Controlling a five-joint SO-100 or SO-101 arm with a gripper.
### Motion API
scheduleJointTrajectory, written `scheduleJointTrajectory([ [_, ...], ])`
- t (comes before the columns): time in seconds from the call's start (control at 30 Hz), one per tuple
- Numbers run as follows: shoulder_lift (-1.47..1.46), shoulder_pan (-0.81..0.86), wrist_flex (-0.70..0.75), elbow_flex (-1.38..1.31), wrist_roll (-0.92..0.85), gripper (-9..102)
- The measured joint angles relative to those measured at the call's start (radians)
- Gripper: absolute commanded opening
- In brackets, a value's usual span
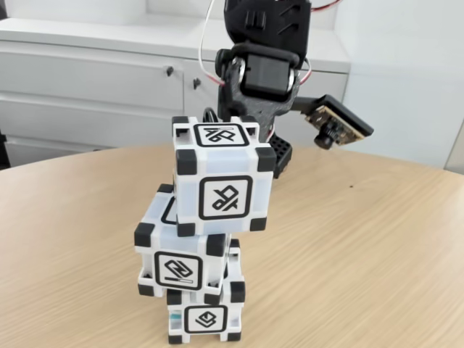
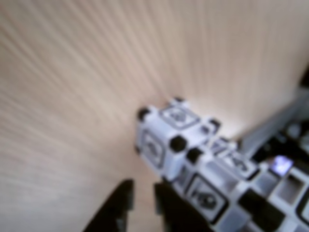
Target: Stack cubes from left to right.
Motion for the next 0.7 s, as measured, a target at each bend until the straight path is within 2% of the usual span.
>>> scheduleJointTrajectory([
  [0.43,0.000,0.000,-0.014,0.034,0.058,0],
  [0.7,0.000,0.003,-0.014,0.034,0.035,0],
])
